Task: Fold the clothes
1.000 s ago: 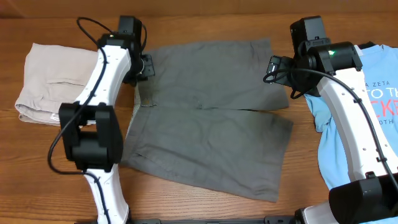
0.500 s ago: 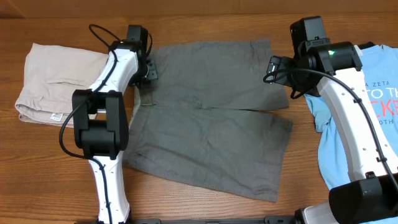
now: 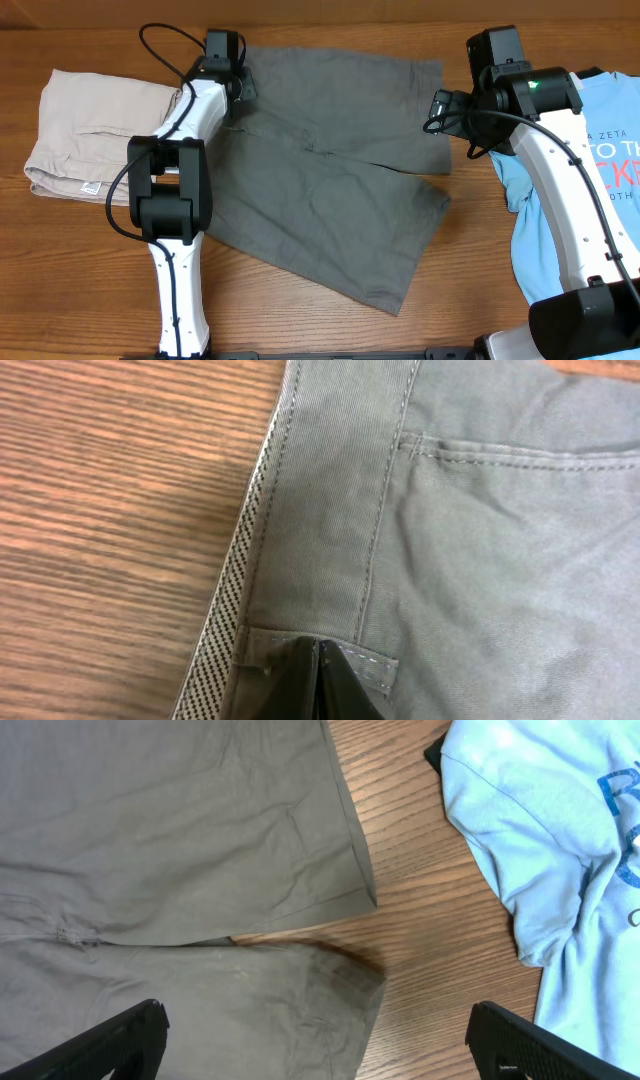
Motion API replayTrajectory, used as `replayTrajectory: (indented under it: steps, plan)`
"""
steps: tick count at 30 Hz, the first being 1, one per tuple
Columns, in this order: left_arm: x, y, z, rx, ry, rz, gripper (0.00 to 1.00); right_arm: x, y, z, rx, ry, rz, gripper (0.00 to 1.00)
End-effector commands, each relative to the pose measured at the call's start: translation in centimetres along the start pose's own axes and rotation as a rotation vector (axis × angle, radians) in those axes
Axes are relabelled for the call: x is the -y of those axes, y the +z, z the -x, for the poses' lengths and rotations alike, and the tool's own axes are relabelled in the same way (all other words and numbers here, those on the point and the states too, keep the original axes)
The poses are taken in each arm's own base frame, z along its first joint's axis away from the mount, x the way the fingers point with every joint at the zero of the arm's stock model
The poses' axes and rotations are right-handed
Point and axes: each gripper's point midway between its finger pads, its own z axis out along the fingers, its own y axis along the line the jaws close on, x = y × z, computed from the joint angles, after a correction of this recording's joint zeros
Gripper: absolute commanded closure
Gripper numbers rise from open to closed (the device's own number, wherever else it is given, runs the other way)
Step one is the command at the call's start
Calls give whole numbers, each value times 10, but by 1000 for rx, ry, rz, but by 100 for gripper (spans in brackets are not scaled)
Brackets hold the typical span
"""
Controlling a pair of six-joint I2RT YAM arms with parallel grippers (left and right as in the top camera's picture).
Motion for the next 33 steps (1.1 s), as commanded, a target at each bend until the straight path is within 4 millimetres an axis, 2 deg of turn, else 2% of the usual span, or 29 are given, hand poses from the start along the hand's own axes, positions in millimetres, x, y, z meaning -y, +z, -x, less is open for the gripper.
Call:
replayTrajectory:
  steps: [1,3,6,7,9,13,15,16,17,19,22,26,31,33]
  plan:
    - [23,12,-35,-138,33,-103,93,0,-5,6,23,6,2,0]
    - [32,-26,-2,-86,35,-119,87,0,-5,6,23,6,2,0]
    - [39,-108,44,-13,33,-143,78,0,-5,6,23,6,2,0]
    - [39,-131,51,-1,33,-147,77,0,-5,6,23,6,2,0]
    - [36,-193,60,19,32,-154,76,0,-5,6,23,6,2,0]
    - [22,-291,47,21,32,-154,70,0,-5,6,23,6,2,0]
    - [13,-328,33,9,32,-151,62,0,-5,6,23,6,2,0]
    - [6,-353,19,-8,33,-145,58,0,-5,6,23,6,2,0]
    - [1,-365,10,-25,33,-138,56,0,-5,6,23,6,2,0]
    - [-7,-384,-9,-65,37,-123,49,0,-5,6,23,6,2,0]
    - [-18,-398,-36,-147,80,-97,43,0,-5,6,23,6,2,0]
    - [-37,-397,-59,-245,93,-5,43,0,-5,6,23,6,2,0]
    - [-42,-385,-75,-310,82,18,45,0,-5,6,25,11,6,0]
    - [-45,-383,-84,-335,71,28,45,-7,-6,11,39,18,39,0]
